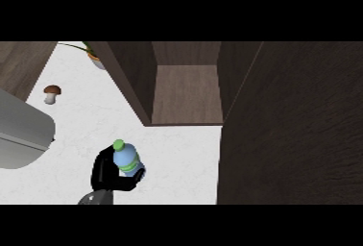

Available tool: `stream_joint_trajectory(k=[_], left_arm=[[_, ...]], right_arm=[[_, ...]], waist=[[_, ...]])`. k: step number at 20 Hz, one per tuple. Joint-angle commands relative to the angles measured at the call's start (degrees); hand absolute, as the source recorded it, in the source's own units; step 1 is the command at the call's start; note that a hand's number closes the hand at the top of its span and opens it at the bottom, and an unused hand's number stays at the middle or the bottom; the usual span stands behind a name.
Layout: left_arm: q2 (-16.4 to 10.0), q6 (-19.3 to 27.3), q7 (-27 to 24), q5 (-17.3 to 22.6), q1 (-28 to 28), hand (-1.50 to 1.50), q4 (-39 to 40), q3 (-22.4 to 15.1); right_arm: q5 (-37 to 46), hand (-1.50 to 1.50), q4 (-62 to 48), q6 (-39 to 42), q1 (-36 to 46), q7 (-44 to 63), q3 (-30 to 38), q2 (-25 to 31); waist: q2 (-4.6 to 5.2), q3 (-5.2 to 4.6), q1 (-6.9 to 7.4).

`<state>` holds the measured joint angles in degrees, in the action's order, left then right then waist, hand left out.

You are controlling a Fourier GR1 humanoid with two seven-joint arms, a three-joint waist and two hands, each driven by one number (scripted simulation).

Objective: Pick up the bottled water, place it into the cabinet and close the cabinet

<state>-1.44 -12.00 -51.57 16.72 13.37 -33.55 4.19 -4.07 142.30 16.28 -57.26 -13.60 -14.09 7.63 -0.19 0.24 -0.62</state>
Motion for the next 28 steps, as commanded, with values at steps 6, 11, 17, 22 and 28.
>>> stream_joint_trajectory(k=[6,11,17,22,28], left_arm=[[1.4,5.9,12.2,7.9,2.2,1.50,-12.2,-10.1],[1.4,17.1,19.1,12.9,2.7,1.50,-22.8,-19.1],[1.4,28.9,21.5,9.4,9.7,1.50,-24.0,-24.5],[1.4,35.3,24.5,12.5,14.4,1.50,-23.8,-28.6],[1.4,43.3,31.2,13.2,30.2,1.50,-15.9,-29.1]], right_arm=[[-5.0,-1.50,6.4,-0.1,-1.1,4.2,-0.3,0.2],[-2.7,-1.50,0.9,-0.7,1.3,1.0,0.4,-1.2],[-6.4,-1.50,3.0,0.5,0.7,2.3,3.2,0.3],[-1.3,-1.50,0.1,0.1,0.1,-0.9,-0.3,-2.0],[-3.9,-1.50,1.7,1.3,1.6,0.8,2.8,-0.5]], waist=[[-0.15,-0.20,0.08],[-0.17,-0.19,0.05],[0.13,-0.23,-0.64],[0.12,-0.26,-1.00],[0.41,-0.25,-1.89]])
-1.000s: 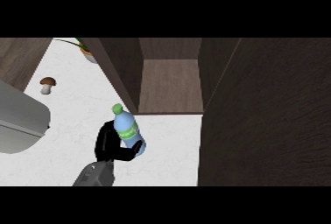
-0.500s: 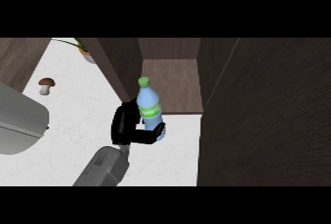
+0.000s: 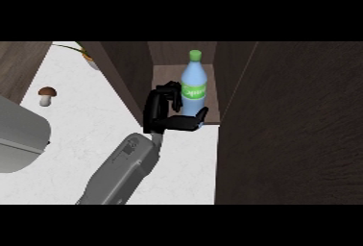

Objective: Pick up the bottled water, place it into the cabinet and close the cabinet

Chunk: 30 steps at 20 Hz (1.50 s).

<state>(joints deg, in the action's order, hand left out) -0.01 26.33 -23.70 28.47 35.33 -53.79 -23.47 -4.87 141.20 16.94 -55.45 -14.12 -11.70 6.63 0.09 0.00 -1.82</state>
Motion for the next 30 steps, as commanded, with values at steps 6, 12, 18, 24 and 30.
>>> stream_joint_trajectory(k=[6,12,18,24,30], left_arm=[[0.0,5.3,0.7,5.2,13.4,1.50,15.4,1.2],[-0.8,4.5,-1.0,-1.2,19.2,1.50,27.9,2.3],[-0.8,8.8,-0.2,-1.0,25.2,1.50,39.1,6.1],[-1.7,9.6,-4.5,1.6,27.2,1.50,42.0,11.3],[-3.2,12.6,-5.9,-2.2,30.3,-1.50,46.8,8.8]], right_arm=[[-5.8,-1.50,2.4,0.8,1.3,2.3,2.3,-0.1],[-8.4,-1.50,1.9,3.0,1.5,0.8,5.3,0.9],[-6.3,-1.50,1.0,4.2,1.4,0.0,4.2,0.8],[-7.8,-1.50,3.0,4.1,3.0,1.9,5.2,0.9],[-7.1,-1.50,-0.4,5.6,3.1,-0.5,3.8,0.1]], waist=[[0.42,-0.03,-1.22],[0.73,0.02,-1.34],[1.34,-0.04,-2.96],[1.75,-0.11,-3.23],[2.06,-0.06,-4.28]])
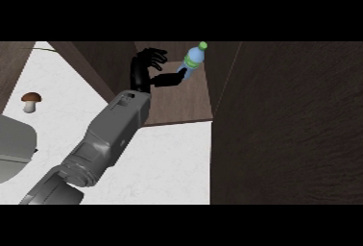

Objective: Pick up the bottled water, place it into the cabinet and close the cabinet

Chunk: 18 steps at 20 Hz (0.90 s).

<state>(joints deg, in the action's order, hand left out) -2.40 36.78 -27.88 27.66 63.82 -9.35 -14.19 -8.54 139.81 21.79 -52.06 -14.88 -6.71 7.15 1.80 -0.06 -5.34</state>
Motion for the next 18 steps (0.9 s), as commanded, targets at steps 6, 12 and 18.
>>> stream_joint_trajectory(k=[6,12,18], left_arm=[[0.4,6.2,-2.4,-2.9,4.0,-1.50,5.2,-0.9],[-0.5,-1.3,-3.4,-2.4,6.1,-1.50,3.6,0.1],[1.1,-9.4,-10.5,1.6,5.2,-1.50,-1.8,4.7]], right_arm=[[-4.0,-1.50,1.7,2.0,-1.2,0.4,0.8,0.8],[-5.3,-1.50,1.9,2.3,-0.4,1.0,1.6,1.1],[-5.2,-1.50,2.2,2.6,-1.6,1.0,0.9,0.7]], waist=[[0.17,0.00,-0.86],[0.44,-0.05,-0.61],[-0.34,-0.06,1.23]])
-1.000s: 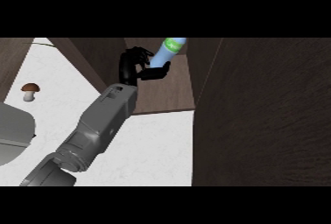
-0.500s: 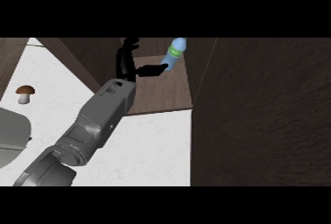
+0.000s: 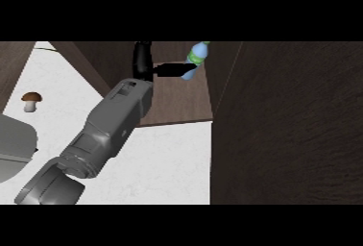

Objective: Pick up the bottled water, place it into the cabinet and close the cabinet

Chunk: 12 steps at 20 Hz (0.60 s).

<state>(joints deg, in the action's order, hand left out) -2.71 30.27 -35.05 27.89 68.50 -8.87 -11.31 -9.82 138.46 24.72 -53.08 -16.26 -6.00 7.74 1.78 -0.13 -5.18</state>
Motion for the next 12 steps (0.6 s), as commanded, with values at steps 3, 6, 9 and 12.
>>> stream_joint_trajectory(k=[3,6,9,12], left_arm=[[1.8,-6.5,-5.4,1.3,0.5,-1.50,-2.5,2.2],[2.6,-8.0,-3.7,1.5,-0.2,-1.50,-3.6,1.8],[2.6,-7.1,-5.3,2.1,-1.0,-1.50,-3.5,2.6],[2.7,-8.7,-5.2,2.6,-4.7,-1.50,-7.0,1.4]], right_arm=[[-2.5,-1.50,2.8,0.1,-0.6,1.7,-0.5,-0.1],[-5.7,-1.50,3.0,0.0,-0.4,3.4,1.7,0.5],[-3.3,-1.50,6.3,-1.6,-0.4,7.0,-1.7,-0.4],[-2.3,-1.50,9.0,-2.3,-1.9,8.0,-3.3,-0.9]], waist=[[-0.58,0.06,1.36],[-1.14,0.11,2.52],[-1.06,0.08,2.53],[-1.68,0.08,3.29]])
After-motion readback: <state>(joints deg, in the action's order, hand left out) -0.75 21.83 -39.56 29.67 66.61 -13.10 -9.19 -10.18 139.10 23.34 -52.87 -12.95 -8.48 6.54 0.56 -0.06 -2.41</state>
